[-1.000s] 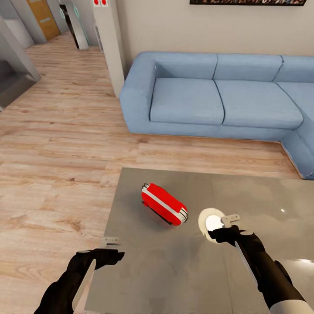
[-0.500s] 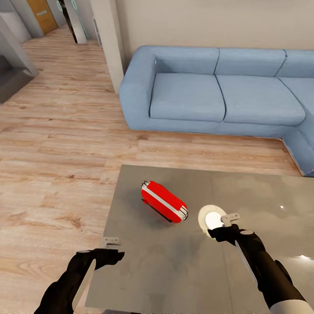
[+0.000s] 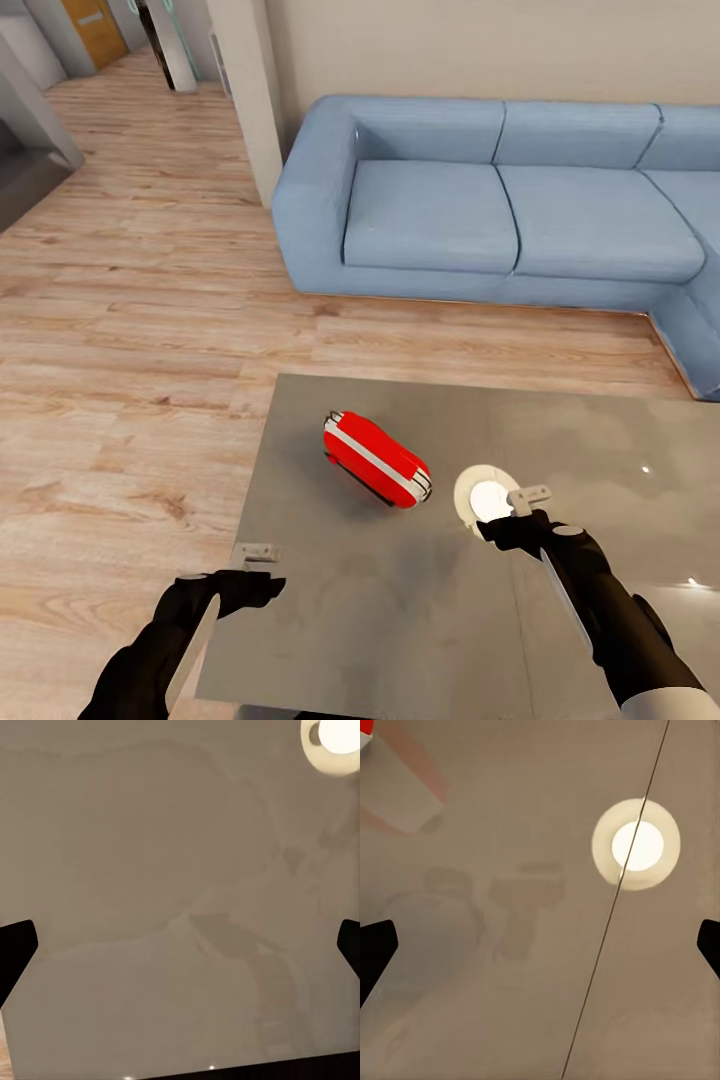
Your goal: Turn on the radio receiver that's on the table in the living room.
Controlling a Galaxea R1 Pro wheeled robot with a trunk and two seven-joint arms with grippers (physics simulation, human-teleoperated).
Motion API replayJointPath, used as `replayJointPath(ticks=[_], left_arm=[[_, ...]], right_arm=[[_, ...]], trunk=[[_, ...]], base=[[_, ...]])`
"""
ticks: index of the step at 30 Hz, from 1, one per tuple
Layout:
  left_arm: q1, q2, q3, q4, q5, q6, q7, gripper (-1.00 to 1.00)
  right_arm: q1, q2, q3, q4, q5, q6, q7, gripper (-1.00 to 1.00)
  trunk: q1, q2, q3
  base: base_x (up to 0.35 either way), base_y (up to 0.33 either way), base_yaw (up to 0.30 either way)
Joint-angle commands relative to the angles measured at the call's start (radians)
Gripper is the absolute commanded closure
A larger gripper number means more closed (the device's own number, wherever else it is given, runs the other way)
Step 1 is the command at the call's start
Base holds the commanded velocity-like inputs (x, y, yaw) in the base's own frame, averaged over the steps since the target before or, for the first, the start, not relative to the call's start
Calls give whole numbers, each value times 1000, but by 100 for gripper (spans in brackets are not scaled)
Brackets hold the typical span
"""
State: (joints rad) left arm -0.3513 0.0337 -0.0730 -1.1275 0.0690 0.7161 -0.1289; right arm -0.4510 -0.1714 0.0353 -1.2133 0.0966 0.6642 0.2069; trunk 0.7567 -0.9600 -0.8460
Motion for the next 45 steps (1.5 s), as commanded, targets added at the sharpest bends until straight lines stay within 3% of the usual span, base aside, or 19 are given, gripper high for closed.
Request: replayJointPath(ticks=[1, 9, 31, 45], left_arm=[[0, 0, 0, 0, 0, 0, 0, -100], [0, 0, 0, -1, 0, 0, 0, -100], [0, -5, 0, -18, -6, 0, 2, -100], [0, -6, -2, -24, -7, -4, 3, -100]], right_arm=[[0, 0, 0, 0, 0, 0, 0, -100], [0, 0, 0, 1, 0, 0, -1, -100], [0, 0, 0, 1, 0, 0, 0, -100], [0, -1, -1, 1, 0, 0, 0, -100]], trunk=[[0, 0, 0], [0, 0, -1], [0, 0, -34], [0, 0, -36]], base=[[0, 0, 0], [0, 0, 0], [0, 0, 0], [0, 0, 0]])
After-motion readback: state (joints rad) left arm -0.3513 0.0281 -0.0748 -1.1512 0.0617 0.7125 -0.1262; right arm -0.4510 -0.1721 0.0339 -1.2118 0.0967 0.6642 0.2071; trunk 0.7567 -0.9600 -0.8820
